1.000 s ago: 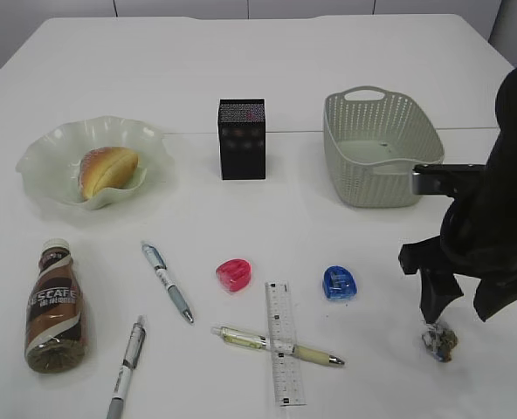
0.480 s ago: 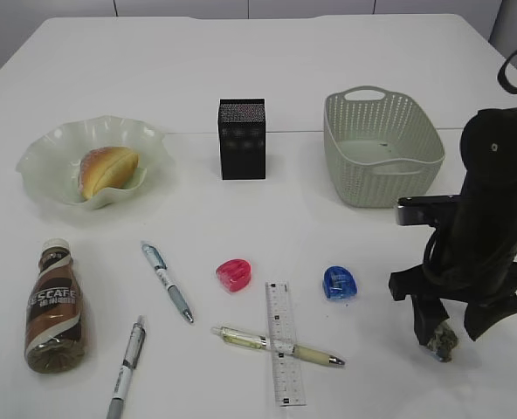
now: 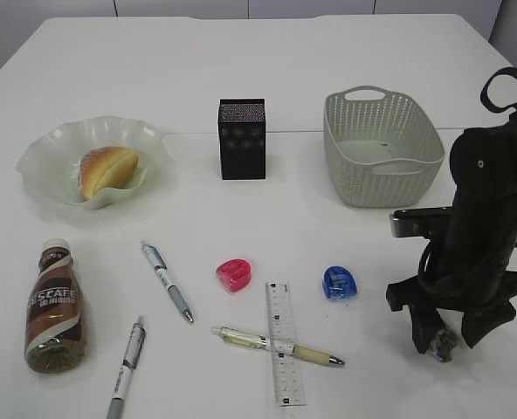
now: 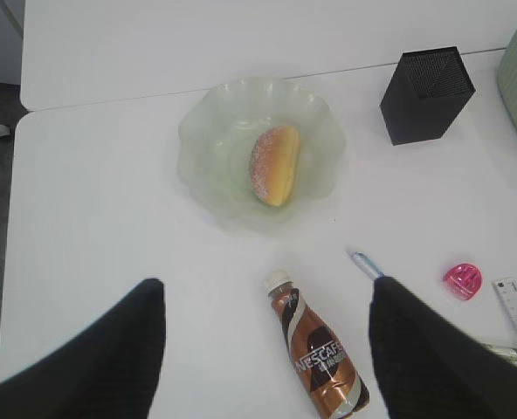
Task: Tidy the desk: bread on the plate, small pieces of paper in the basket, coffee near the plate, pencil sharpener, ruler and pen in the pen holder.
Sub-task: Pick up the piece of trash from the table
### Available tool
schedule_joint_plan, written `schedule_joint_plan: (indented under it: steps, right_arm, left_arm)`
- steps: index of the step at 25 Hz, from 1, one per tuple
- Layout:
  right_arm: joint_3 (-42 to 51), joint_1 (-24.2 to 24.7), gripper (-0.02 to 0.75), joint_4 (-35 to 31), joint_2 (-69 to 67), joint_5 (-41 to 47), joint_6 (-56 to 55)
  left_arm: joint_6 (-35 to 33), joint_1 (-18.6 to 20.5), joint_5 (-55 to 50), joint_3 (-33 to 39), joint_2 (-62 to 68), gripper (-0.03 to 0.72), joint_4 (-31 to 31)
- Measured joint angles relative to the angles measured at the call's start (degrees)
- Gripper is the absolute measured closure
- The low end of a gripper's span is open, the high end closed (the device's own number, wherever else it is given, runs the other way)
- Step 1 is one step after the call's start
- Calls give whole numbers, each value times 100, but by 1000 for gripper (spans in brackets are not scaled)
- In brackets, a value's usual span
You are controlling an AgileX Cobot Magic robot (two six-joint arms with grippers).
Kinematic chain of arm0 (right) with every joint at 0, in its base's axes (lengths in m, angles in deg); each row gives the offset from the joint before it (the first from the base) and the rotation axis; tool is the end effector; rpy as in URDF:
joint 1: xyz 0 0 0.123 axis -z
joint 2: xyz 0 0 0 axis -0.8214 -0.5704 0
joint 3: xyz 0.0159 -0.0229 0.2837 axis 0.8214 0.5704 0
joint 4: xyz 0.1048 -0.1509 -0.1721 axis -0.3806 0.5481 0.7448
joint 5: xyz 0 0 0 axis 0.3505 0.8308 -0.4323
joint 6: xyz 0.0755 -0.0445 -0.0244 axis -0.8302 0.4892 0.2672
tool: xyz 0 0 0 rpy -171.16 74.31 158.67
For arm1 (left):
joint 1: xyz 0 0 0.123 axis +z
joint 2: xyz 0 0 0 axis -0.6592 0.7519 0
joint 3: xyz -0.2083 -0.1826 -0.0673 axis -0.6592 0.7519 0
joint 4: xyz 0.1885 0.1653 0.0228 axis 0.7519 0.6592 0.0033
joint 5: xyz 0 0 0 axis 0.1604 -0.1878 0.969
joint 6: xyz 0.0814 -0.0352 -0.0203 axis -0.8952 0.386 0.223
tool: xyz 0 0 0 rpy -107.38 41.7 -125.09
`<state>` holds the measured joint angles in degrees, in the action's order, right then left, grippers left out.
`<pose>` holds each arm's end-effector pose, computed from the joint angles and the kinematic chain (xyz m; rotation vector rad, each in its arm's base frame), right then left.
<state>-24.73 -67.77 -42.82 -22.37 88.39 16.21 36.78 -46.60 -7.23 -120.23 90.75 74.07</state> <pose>0.3071 0.0714 0.1199 0.0771 -3.0367 -0.0198 0.2088 -0.0220 0.4822 0.1122 2.3172 -0.0831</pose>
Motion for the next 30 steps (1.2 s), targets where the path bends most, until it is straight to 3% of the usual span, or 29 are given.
schedule_joint_plan:
  steps: [19,26,30]
  right_arm:
    - [0,0,272,5,0,-133,0]
    - [0,0,399,5,0,-135,0]
    - [0,0,417,5,0,-135,0]
  left_arm:
    - [0,0,0,0,0,159,-106]
    - [0,0,0,0,0,160,-106]
    - [0,0,0,0,0,160,-111]
